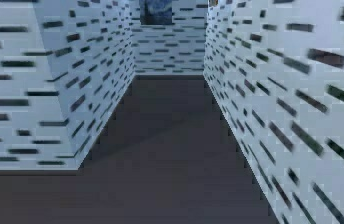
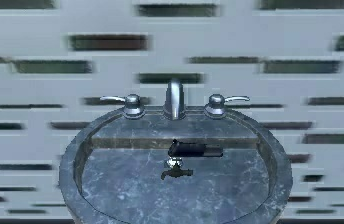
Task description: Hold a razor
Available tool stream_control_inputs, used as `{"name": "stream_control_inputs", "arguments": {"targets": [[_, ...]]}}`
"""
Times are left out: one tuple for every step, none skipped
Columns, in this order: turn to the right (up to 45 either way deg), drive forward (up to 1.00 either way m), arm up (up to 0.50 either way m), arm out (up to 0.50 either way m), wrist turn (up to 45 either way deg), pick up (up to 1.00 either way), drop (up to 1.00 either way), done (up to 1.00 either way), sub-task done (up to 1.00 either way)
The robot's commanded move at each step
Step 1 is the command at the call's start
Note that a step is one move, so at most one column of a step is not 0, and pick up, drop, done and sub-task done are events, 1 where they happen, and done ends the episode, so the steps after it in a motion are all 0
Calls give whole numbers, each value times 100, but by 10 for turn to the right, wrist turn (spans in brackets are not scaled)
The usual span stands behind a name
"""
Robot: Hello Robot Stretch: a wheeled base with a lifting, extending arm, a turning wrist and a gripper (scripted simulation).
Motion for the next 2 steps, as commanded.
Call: {"name": "stream_control_inputs", "arguments": {"targets": [[0,0,50,0,0,0,0,0,0],[0,0,38,0,0,0,0,0,0]]}}
